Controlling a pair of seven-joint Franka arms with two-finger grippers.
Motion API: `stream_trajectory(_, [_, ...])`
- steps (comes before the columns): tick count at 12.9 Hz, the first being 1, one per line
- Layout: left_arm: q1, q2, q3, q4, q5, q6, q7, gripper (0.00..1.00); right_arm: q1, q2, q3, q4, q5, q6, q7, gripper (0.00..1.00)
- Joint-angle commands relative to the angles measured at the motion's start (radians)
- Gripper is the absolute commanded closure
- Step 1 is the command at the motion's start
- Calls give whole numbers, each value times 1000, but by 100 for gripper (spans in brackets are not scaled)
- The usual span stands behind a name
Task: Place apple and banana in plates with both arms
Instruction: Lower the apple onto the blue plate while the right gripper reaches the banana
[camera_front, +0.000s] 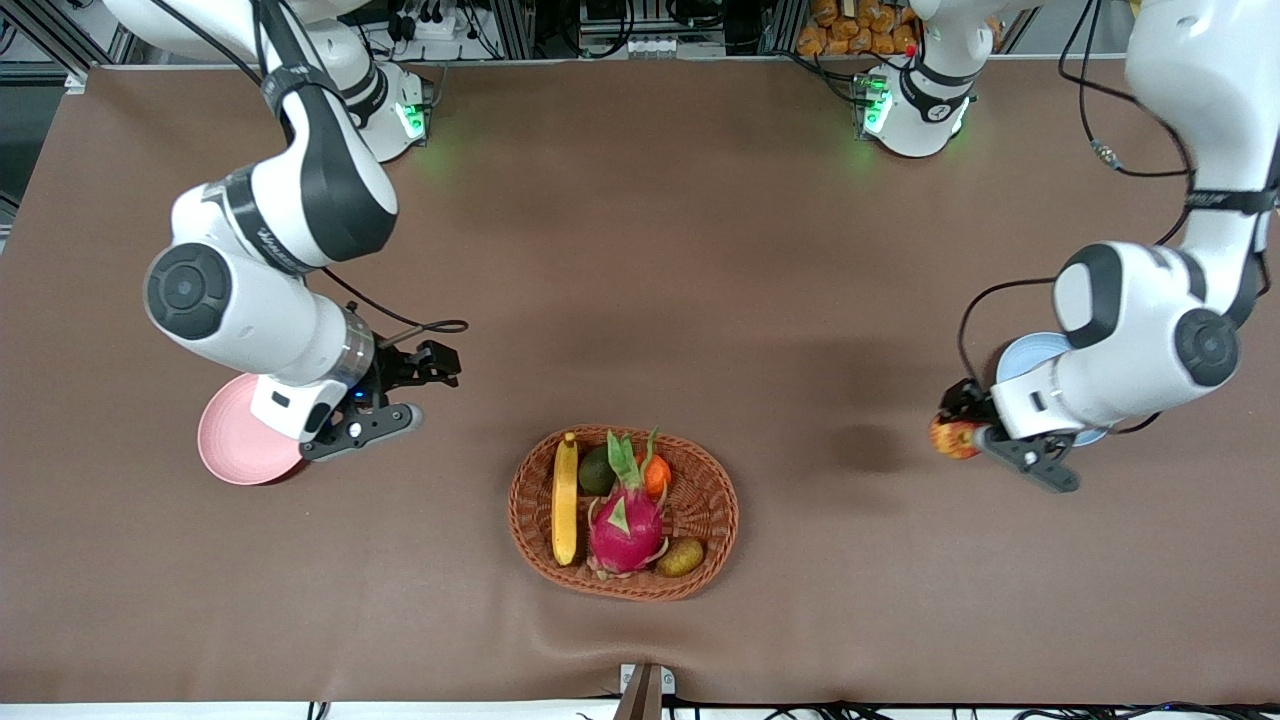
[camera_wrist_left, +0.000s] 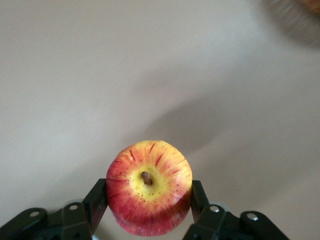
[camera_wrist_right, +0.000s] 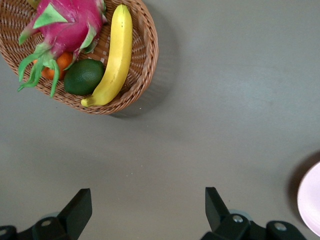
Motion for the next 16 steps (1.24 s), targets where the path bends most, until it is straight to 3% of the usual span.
stream_trajectory(1, [86, -96, -11, -124, 73, 36, 0, 50, 7, -7, -4, 23, -5, -17, -13, 0])
stream_trajectory(6, [173, -188, -9, -425, 152, 373, 19, 50, 79, 120, 1, 24, 1, 207, 19, 0])
stream_trajectory(11, [350, -138, -12, -467, 166, 496, 207, 50, 181, 252, -2, 27, -11, 396, 177, 0])
stream_trajectory(16, [369, -95, -12, -484, 166, 565, 235, 49, 243, 314, -4, 27, -48, 460, 353, 0])
